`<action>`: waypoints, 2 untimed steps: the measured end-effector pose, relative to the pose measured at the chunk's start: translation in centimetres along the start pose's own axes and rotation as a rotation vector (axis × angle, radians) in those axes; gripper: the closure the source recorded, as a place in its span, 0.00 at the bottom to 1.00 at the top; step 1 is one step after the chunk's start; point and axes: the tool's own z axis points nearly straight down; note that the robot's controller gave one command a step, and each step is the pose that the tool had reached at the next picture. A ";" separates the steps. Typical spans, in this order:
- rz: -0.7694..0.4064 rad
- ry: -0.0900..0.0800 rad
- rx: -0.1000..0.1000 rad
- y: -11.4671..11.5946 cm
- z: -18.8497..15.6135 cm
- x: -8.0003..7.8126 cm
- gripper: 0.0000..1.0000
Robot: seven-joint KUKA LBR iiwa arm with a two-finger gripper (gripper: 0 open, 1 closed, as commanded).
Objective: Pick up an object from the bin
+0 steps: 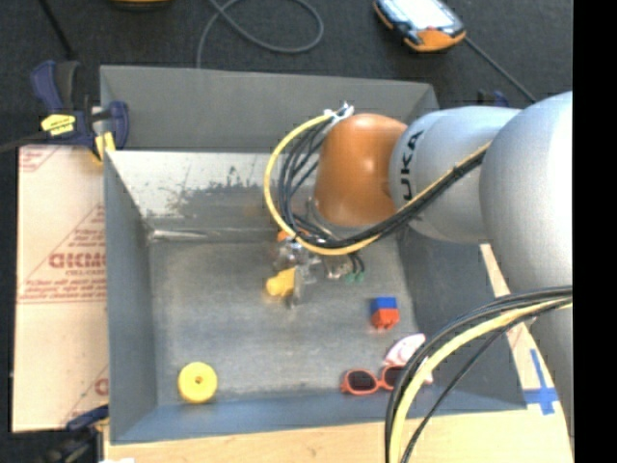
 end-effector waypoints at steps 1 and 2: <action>0.001 0.001 0.000 0.0 -0.2 0.1 1.00; 0.001 0.009 -0.001 0.0 -1.3 0.2 1.00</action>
Offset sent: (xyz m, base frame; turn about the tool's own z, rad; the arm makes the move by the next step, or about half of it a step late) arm 0.0000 0.0000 0.0741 0.0000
